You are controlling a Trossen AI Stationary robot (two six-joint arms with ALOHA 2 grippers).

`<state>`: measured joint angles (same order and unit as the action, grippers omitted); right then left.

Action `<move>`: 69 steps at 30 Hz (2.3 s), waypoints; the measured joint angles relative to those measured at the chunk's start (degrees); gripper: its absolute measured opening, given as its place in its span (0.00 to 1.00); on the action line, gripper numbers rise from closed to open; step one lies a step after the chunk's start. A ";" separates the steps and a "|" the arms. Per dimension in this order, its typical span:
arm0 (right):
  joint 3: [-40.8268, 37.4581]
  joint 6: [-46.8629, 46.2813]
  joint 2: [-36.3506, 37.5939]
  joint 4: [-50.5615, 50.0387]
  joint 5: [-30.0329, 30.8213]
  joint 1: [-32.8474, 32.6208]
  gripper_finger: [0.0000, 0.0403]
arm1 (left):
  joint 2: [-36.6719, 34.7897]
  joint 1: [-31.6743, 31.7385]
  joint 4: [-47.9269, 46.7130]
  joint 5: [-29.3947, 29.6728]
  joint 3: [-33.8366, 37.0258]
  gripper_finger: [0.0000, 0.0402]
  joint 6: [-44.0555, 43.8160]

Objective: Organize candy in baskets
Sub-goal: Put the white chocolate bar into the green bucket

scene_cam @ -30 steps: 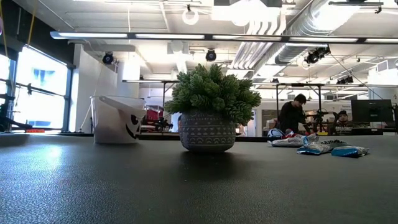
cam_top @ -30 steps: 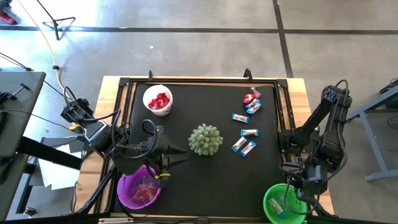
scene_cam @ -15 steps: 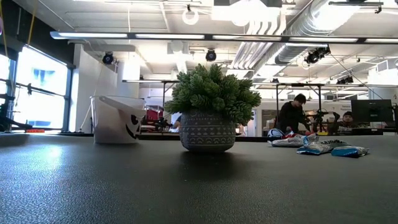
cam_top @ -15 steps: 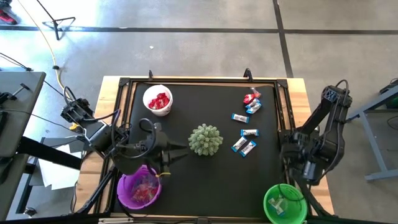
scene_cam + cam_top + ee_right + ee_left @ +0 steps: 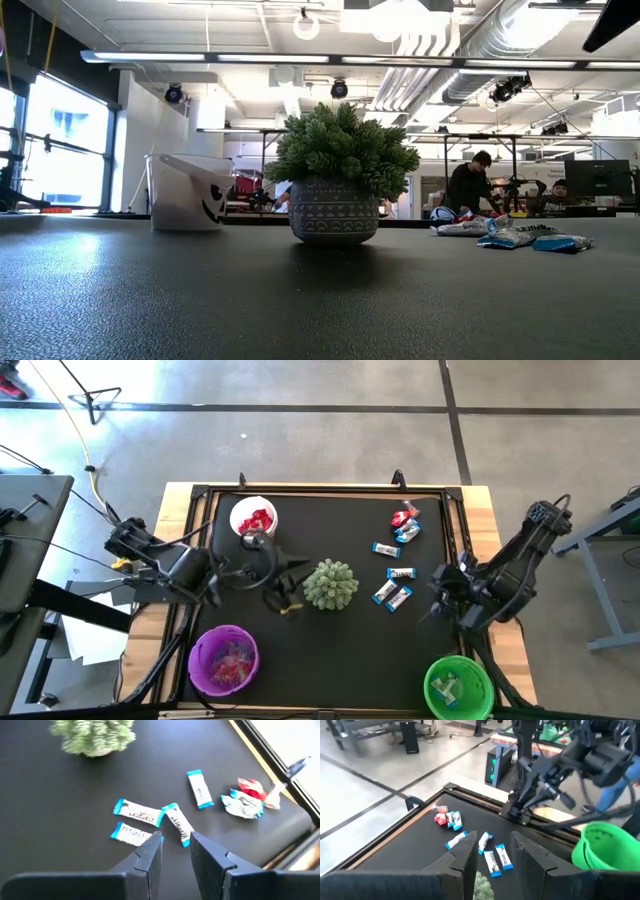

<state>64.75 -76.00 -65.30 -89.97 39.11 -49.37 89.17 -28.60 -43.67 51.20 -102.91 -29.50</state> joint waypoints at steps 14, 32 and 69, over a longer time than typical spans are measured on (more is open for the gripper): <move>-21.36 21.00 3.69 26.92 -18.91 18.18 0.23 | -4.31 0.99 -0.33 -6.47 -0.02 0.25 15.03; -28.19 58.11 3.20 48.98 -32.17 45.64 0.23 | -16.22 2.24 -17.44 -9.12 -0.04 0.25 21.88; -24.35 75.88 -10.63 46.09 -43.78 59.43 0.38 | -18.72 18.92 -22.94 -10.49 -0.02 0.25 25.22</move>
<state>40.40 -0.12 -75.93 -43.88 -4.67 10.06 70.46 -9.68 -66.61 40.71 -102.94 -4.27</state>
